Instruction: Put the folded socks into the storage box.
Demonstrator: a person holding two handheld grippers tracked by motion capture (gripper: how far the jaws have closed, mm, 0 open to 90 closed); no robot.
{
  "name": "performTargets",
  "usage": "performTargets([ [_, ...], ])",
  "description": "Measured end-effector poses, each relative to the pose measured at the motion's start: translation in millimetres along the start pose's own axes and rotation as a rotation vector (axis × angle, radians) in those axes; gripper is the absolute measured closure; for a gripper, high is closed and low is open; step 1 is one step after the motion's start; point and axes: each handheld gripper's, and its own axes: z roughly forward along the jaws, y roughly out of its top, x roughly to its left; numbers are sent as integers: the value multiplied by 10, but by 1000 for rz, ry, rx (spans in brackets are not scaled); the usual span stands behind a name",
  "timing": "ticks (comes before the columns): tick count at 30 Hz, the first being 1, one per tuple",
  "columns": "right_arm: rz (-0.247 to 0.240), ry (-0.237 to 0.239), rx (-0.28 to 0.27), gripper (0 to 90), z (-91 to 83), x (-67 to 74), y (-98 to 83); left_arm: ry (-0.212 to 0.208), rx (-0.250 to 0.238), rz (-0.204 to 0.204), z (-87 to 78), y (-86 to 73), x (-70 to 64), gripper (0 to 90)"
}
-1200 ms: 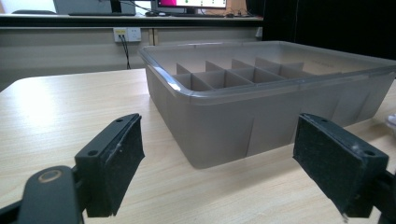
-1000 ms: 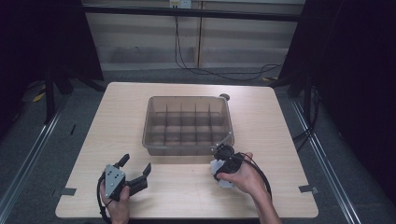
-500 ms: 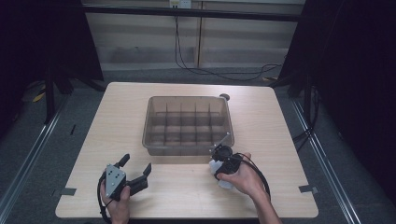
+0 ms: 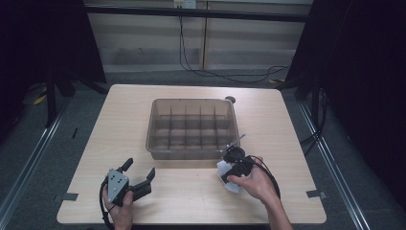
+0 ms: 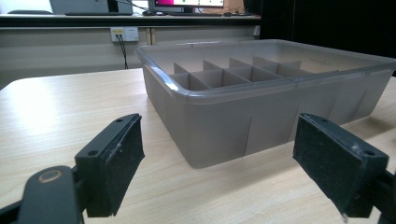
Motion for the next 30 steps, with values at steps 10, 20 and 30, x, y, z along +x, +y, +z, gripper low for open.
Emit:
performTargets([
  [10,-1,22,-51,630,-234,-14,26,3,-2,0,-2,-1,1,159],
  [20,-1,29,-54,633,-300,-58,46,0,-1,-1,1,0,2,159],
  [30,-8,38,-96,636,-464,-21,74,5,0,-1,2,0,-4,159],
])
